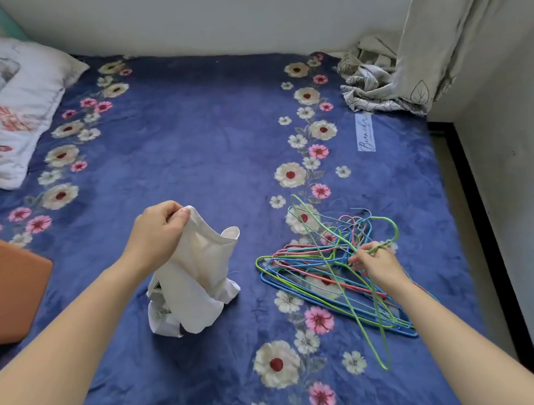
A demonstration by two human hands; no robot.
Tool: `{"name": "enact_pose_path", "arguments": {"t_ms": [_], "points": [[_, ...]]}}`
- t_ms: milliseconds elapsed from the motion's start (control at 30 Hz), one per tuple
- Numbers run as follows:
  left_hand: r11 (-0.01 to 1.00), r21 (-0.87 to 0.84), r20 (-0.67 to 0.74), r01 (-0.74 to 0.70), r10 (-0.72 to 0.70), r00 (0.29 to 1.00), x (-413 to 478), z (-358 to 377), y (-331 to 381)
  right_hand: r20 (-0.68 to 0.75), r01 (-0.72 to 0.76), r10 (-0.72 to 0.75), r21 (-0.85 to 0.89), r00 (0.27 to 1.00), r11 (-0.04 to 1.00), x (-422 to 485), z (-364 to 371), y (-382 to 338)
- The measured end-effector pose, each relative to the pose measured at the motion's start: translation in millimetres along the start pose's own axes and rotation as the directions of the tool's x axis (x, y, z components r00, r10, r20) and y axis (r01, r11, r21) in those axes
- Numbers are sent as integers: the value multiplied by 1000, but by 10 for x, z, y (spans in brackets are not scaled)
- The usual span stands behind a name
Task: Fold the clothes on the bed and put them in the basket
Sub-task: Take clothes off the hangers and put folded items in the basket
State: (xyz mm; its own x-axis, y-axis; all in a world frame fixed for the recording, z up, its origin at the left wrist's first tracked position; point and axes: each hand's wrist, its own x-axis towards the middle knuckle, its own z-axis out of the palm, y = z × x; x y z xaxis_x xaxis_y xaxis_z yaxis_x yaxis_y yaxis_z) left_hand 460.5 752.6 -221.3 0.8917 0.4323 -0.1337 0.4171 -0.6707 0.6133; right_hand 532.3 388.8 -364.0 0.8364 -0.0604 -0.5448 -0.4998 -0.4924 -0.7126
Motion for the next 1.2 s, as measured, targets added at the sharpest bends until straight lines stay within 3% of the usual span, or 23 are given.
{"name": "enact_pose_path", "arguments": {"t_ms": [100,167,300,333,367,433,467,533,733,800,900,967,1033,1067,1133,1200], "points": [[999,-40,1,-29,29,1000,-39,-27,-43,78,-51,54,-45,995,998,80,19,122],[996,-75,20,-55,57,998,-75,-59,-76,51,-93,99,-109,994,990,159,15,170],[986,-119,79,-118,128,989,-158,-208,-168,-356,-258,118,-378,927,889,218,52,52],[982,-146,102,-123,139,985,-171,-262,-193,-368,-232,80,-390,926,891,176,123,-32],[977,-175,133,-123,147,980,-177,-315,-219,-294,-158,37,-400,955,903,115,242,-145],[965,-241,206,-105,156,966,-183,-430,-257,19,58,-55,-371,998,927,-76,573,-384],[957,-277,249,-85,157,956,-192,-511,-264,170,133,-78,-336,982,933,-181,798,-468],[939,-342,362,-25,156,919,-193,-659,-248,336,207,-102,-294,936,933,-393,1191,-660],[847,-523,556,94,255,791,-147,-1376,-376,410,241,-117,-265,905,934,-850,1991,-1183],[834,-538,586,122,266,765,-51,-1706,-569,449,243,-167,-117,878,963,-950,2078,-1360],[883,-454,644,123,229,730,132,-2242,-912,383,251,-292,156,876,955,-1143,1972,-1741],[926,-350,723,138,174,669,246,-2573,-1114,303,273,-352,274,886,922,-1308,1837,-2064],[978,-165,842,124,75,534,376,-2862,-1252,277,332,-391,238,878,913,-1491,1807,-2390],[998,-38,872,48,10,489,429,-2949,-1266,303,356,-399,188,865,915,-1581,1796,-2531],[970,210,844,-119,-118,523,573,-3088,-1257,404,380,-372,61,836,923,-1749,1737,-2804],[916,366,741,-163,-181,647,778,-3191,-1232,524,388,-270,-126,807,913,-1942,1603,-3089]]}}
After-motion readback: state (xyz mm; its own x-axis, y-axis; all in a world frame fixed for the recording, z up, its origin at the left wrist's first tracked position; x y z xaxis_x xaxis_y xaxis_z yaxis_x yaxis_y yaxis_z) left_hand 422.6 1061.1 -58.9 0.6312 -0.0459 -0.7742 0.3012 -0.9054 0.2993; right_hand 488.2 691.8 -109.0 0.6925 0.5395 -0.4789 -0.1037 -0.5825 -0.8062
